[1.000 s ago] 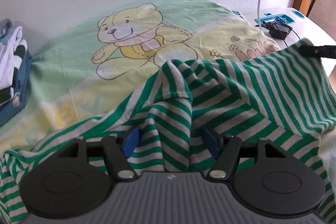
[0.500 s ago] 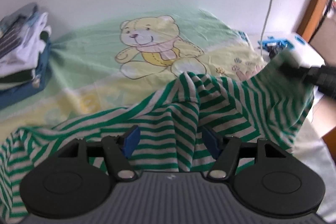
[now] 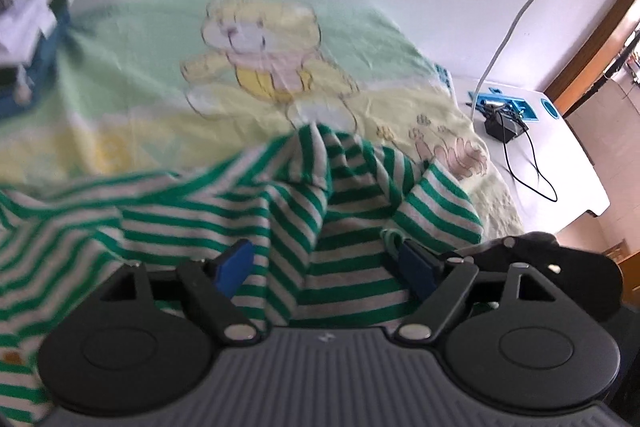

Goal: Fold clothes

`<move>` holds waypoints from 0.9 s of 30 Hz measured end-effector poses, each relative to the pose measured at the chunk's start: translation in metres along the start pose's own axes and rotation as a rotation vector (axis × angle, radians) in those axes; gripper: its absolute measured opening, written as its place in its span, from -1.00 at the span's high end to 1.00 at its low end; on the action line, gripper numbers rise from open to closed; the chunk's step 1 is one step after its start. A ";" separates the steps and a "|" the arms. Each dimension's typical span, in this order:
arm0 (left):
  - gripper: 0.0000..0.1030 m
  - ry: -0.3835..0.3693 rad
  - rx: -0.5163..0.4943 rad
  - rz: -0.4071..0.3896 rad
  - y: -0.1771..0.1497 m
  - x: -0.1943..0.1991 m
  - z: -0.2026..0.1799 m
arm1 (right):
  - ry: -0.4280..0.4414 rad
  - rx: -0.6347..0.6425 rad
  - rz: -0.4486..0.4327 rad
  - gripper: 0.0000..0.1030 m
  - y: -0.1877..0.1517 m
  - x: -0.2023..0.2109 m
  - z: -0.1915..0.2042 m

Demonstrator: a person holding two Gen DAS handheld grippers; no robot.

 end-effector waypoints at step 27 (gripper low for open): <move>-0.78 -0.020 -0.070 0.056 -0.036 -0.002 -0.014 | -0.017 -0.055 0.055 -0.27 -0.060 0.067 -0.072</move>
Point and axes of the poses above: each gripper's, at about its wrist camera, not at the fingertips, and x roughly against the way its jaws point, z to its left, y to its top, the point moved 3 cm from there along -x, roughly the way its jaws point, and after that the axes turned 1 degree about x, right-handed, at the moved point
